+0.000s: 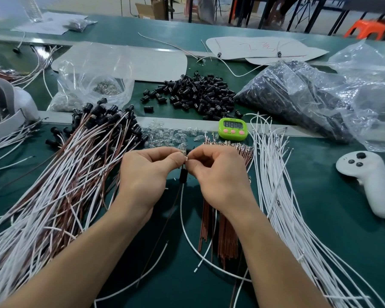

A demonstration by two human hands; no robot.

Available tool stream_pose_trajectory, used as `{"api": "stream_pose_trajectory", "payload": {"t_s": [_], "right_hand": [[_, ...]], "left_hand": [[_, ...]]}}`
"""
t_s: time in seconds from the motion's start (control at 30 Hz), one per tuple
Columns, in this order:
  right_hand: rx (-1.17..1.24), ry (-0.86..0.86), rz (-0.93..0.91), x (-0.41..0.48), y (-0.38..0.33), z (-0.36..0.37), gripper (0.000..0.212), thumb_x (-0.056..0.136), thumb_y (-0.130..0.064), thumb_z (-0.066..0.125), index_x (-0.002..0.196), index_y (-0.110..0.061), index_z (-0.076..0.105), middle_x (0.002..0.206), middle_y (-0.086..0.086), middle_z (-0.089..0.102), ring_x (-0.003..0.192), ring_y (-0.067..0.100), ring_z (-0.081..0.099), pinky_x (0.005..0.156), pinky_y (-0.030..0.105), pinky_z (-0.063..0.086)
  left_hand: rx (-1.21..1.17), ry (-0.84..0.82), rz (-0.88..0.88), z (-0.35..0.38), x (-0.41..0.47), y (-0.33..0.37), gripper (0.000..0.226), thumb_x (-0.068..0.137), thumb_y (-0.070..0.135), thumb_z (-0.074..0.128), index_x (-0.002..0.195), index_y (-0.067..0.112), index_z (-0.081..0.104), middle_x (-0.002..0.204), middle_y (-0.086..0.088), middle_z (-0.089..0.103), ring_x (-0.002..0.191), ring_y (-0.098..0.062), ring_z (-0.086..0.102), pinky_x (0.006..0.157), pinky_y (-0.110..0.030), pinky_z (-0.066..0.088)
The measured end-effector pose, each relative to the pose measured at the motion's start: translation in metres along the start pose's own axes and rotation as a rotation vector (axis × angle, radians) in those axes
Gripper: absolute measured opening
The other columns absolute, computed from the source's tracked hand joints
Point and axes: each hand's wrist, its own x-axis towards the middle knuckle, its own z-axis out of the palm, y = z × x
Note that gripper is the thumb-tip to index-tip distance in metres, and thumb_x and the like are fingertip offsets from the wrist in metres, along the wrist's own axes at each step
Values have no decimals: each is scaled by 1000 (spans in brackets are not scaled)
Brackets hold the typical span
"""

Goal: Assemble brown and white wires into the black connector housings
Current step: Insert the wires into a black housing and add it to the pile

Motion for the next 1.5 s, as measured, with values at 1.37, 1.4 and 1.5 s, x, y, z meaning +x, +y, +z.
{"api": "stream_pose_trajectory", "payload": {"t_s": [1.37, 1.4, 1.5], "right_hand": [[-206, 187, 25, 1, -2, -7, 12, 88, -18, 72, 83, -27, 77, 72, -15, 69, 69, 4, 63, 67, 15, 49], [-263, 193, 9, 1, -2, -8, 12, 89, -17, 71, 87, -27, 78, 78, -14, 70, 72, 5, 62, 73, 18, 50], [-485, 108, -55, 1, -3, -7, 9, 90, -26, 75, 98, -27, 80, 96, -6, 72, 95, 17, 60, 95, 33, 46]], "left_hand": [[65, -20, -14, -3, 2, -2, 24, 83, 9, 79, 73, 31, 81, 71, -3, 77, 69, -8, 72, 65, -12, 51], [69, -13, -17, -3, 3, -3, 22, 83, 9, 79, 73, 28, 81, 70, -2, 77, 69, -8, 71, 65, -13, 52], [57, -2, -25, -1, 3, -3, 16, 83, 6, 79, 71, 17, 79, 69, -3, 76, 65, -7, 70, 63, -12, 51]]}}
